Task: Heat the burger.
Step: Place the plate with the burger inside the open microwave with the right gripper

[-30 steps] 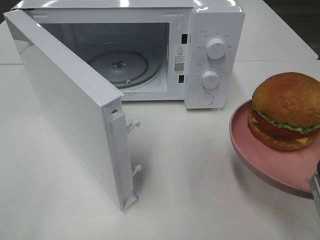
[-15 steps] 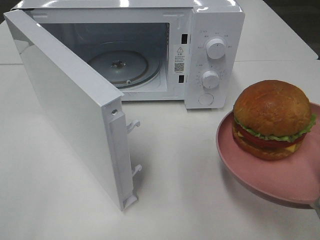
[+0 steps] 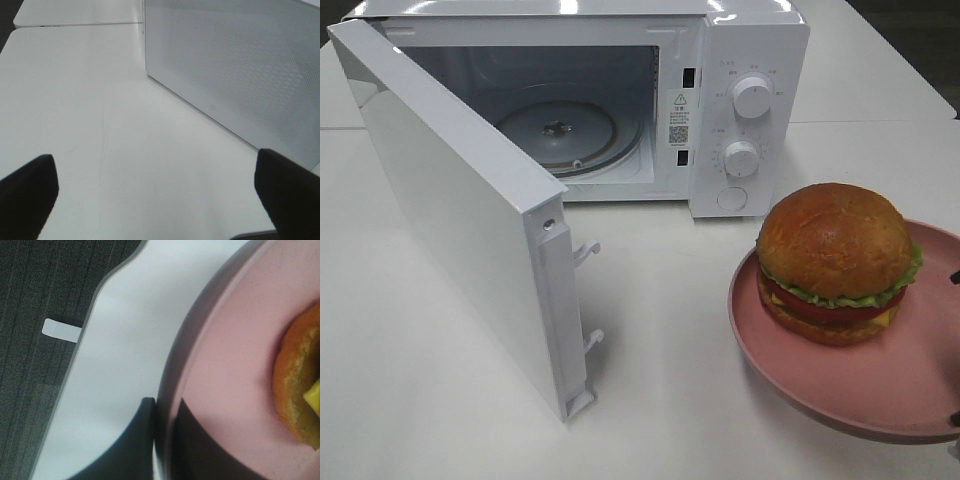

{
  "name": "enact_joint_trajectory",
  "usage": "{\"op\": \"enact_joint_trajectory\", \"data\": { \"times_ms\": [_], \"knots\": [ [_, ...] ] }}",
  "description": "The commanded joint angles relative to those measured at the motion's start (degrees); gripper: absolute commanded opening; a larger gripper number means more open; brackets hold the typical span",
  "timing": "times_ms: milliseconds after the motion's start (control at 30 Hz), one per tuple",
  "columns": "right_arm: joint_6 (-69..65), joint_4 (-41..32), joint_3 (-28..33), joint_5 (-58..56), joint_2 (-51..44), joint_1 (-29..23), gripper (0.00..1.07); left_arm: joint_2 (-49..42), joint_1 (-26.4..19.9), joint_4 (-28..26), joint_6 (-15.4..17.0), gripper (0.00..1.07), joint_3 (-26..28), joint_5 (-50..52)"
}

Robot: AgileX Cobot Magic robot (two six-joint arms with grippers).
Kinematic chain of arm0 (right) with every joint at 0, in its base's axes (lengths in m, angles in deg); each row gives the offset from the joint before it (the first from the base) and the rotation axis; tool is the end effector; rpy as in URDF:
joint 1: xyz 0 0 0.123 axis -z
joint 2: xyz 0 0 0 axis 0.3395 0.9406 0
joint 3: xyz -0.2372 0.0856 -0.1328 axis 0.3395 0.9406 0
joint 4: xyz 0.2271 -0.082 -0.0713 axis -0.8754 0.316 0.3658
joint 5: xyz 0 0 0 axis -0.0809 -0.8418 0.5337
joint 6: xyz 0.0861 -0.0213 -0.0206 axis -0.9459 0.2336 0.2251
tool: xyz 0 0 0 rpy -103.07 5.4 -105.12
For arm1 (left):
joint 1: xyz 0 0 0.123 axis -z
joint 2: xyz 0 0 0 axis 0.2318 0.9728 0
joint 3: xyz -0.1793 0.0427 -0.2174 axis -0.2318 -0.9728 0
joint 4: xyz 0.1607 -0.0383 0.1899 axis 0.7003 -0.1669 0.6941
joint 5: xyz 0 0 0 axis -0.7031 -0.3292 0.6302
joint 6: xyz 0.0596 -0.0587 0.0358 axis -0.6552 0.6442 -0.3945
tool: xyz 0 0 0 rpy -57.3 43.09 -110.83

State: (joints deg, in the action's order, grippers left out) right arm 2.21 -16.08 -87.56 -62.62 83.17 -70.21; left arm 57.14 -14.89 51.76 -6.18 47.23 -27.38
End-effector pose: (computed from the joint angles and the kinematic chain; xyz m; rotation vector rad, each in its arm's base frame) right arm 0.0929 0.0754 0.2234 -2.3007 1.5316 -0.4275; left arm -0.0059 -0.0130 0.2791 0.1133 2.0151 -0.0949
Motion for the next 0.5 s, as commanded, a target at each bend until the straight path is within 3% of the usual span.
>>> {"op": "enact_joint_trajectory", "data": {
  "times_ms": [33,200,500],
  "knots": [
    [1.3,0.2,-0.2,3.6,-0.6,0.1,0.0,-0.6,0.2,-0.6,0.0,1.0,-0.2,0.8],
    [3.1,-1.3,-0.2,5.3,-0.1,1.1,0.0,-0.6,0.2,-0.6,0.0,1.0,-0.2,0.8],
    [10.9,-7.6,-0.3,11.3,1.3,10.3,0.0,-0.6,0.2,-0.6,0.0,1.0,-0.2,0.8]
  ]
}}
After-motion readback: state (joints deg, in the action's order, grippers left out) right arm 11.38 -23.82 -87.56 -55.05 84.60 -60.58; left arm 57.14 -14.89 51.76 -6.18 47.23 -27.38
